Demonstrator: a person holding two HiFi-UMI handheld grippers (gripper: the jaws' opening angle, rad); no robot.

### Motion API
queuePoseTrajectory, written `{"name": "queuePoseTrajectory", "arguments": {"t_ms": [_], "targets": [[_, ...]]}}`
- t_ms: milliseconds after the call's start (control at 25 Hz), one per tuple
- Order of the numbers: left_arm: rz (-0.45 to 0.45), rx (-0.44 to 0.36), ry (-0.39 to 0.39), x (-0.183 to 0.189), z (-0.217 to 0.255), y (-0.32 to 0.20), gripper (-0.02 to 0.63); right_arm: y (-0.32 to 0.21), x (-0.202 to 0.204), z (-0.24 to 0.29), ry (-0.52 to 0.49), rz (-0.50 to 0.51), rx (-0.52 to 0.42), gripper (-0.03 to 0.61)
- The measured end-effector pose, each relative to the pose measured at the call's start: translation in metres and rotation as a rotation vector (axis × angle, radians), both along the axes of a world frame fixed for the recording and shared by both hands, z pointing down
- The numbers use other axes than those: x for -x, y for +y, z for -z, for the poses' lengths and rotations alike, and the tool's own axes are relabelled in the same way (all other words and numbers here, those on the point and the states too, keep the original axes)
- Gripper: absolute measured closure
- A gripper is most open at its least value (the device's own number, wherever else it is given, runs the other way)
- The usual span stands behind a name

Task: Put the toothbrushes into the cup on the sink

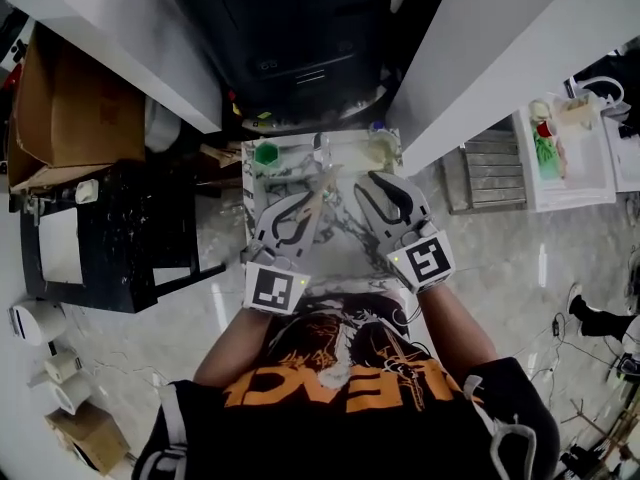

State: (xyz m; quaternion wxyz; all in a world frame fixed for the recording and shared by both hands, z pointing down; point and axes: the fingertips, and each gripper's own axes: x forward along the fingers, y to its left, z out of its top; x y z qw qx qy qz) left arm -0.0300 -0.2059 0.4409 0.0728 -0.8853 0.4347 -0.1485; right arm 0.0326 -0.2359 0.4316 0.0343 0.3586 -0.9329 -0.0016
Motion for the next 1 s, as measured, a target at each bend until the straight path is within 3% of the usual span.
{"name": "queuePoseTrajectory", "arguments": {"t_ms": [320, 640, 1000], "targets": [[0.032, -0.030, 0.012, 0.027, 0.024, 0.011, 0.563, 0.027, 0.037, 0.046, -0.037, 0.067, -0.064, 0.560], [0.137, -0.023, 0.051, 0.073, 0.009, -0.004, 0.563, 0.032, 0.049, 0.047, -0.005, 0.059, -0.054, 0.565], [0.246, 0.065, -0.018, 0.131, -0.057, -0.044, 0.563, 0.038, 0.063, 0.036, 0.023, 0.073, -0.028, 0.565]]}}
